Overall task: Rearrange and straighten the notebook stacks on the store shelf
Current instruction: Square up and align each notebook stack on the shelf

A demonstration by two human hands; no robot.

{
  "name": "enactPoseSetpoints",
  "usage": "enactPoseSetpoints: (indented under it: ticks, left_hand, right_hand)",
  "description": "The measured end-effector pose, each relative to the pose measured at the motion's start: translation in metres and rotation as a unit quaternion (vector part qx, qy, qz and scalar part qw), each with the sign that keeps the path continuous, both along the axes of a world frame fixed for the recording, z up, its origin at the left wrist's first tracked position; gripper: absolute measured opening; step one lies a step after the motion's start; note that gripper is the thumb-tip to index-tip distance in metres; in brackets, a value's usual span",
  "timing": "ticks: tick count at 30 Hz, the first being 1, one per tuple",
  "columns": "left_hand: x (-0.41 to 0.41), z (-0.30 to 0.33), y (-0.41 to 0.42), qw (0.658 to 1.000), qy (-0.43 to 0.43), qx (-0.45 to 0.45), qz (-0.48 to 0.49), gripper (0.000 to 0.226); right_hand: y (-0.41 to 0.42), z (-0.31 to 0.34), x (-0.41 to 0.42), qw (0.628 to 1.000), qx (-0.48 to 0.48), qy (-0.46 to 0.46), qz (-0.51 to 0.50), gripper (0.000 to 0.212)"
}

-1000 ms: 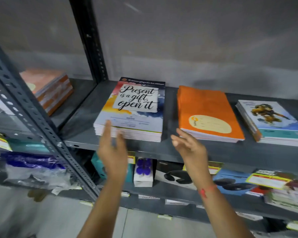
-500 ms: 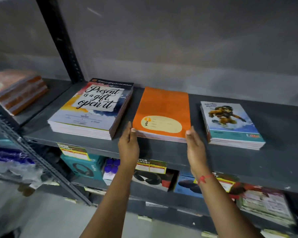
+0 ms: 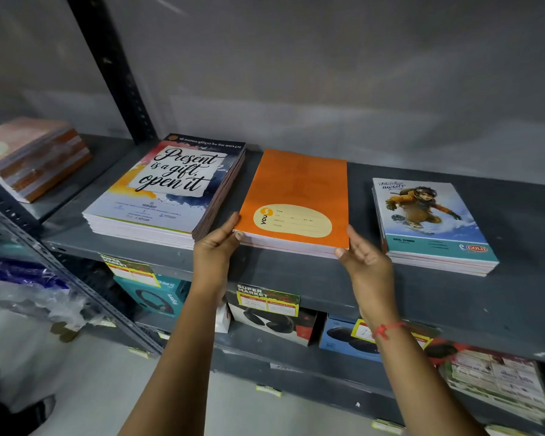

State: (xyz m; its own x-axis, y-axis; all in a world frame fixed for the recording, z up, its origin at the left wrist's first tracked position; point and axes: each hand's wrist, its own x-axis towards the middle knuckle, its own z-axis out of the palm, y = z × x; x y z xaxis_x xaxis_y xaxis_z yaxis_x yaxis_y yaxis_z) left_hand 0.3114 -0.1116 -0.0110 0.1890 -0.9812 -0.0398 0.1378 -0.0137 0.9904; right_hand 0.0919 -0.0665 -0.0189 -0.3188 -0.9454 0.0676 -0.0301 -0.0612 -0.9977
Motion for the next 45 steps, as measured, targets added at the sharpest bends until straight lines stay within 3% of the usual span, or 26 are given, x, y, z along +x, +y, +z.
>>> enactPoseSetpoints:
  ticks: [12, 28, 31, 33, 36, 38, 41, 45]
  left_hand:
    - [-0.006, 0.001, -0.010, 0.998, -0.003, 0.024, 0.057, 0.030]
    - [-0.011, 0.005, -0.006, 0.996, 0.023, 0.025, 0.078, 0.030]
    - [-0.024, 0.010, 0.007, 0.989, -0.043, -0.006, 0.139, 0.034]
    - [-0.046, 0.021, 0.025, 0.965, -0.159, -0.137, 0.159, 0.034]
    - [-0.098, 0.032, 0.042, 0.918, -0.270, -0.282, 0.072, 0.029]
    - [-0.133, 0.034, 0.049, 0.927, -0.266, -0.260, -0.045, 0.031]
    - [-0.177, 0.025, 0.050, 0.936, -0.257, -0.178, -0.161, 0.041]
    - [-0.211, 0.020, 0.046, 0.951, -0.233, -0.113, -0.167, 0.049]
  right_hand:
    - [-0.002, 0.001, 0.009, 0.996, -0.008, 0.040, -0.078, 0.041]
    - [0.005, 0.008, 0.015, 0.992, 0.013, 0.097, -0.081, 0.043]
    - [0.023, 0.010, 0.012, 0.995, -0.006, 0.065, -0.073, 0.045]
    - [0.041, 0.009, -0.001, 0.986, -0.045, 0.049, -0.153, 0.030]
    - [0.056, 0.018, -0.048, 0.938, -0.109, 0.011, -0.330, 0.021]
    - [0.054, 0.024, -0.088, 0.908, -0.114, -0.004, -0.404, 0.016]
    - [0.045, 0.018, -0.139, 0.932, -0.021, -0.011, -0.362, 0.039]
    - [0.039, 0.005, -0.163, 0.967, 0.039, 0.022, -0.250, 0.049]
